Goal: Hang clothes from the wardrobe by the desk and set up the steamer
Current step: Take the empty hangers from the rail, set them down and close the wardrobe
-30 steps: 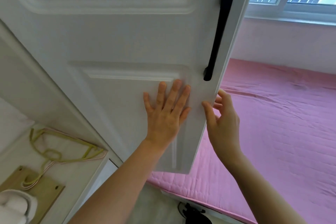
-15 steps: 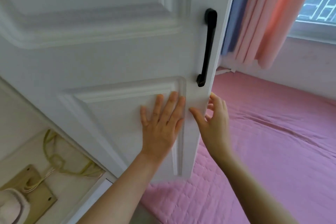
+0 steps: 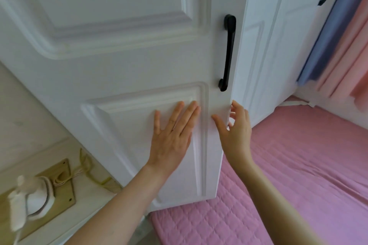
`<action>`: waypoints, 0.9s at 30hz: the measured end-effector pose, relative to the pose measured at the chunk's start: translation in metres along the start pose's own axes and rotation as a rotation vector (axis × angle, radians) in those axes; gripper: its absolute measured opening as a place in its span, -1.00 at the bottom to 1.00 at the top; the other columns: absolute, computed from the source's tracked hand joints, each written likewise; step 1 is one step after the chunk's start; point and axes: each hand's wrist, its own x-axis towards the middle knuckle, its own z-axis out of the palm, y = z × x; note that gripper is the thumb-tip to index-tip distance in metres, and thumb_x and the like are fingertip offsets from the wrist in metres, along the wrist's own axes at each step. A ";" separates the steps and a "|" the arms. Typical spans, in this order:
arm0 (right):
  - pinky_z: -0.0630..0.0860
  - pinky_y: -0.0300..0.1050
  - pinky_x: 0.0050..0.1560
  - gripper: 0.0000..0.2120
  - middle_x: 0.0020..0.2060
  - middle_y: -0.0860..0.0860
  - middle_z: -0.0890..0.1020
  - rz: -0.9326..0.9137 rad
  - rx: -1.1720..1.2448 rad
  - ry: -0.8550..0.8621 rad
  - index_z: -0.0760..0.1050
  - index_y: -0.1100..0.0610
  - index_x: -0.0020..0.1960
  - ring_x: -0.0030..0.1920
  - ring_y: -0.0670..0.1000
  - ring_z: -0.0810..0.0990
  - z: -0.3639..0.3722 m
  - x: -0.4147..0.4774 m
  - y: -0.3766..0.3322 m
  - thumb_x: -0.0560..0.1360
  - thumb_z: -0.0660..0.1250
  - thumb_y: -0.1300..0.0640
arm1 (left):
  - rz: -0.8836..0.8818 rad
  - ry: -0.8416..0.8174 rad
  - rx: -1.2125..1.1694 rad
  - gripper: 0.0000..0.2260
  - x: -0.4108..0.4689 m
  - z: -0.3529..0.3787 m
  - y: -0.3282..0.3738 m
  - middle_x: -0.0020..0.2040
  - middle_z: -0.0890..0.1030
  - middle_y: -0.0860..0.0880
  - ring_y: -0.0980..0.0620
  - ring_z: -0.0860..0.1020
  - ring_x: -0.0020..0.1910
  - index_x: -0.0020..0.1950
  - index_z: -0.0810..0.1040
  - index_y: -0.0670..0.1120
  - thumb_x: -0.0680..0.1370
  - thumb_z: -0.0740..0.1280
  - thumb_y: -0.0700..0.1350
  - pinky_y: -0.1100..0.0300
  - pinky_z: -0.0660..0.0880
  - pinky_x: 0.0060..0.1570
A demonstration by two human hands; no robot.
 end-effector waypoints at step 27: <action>0.47 0.23 0.23 -0.21 0.52 0.22 -0.24 -0.515 -0.348 -0.237 -0.05 0.03 0.56 0.53 0.18 -0.22 0.056 0.036 0.014 0.51 0.35 -0.01 | -0.176 -0.024 0.204 -0.45 0.016 0.023 -0.059 0.59 -0.09 0.01 -0.11 -0.11 0.56 0.56 0.04 0.11 0.63 0.17 0.11 -0.35 -0.11 0.37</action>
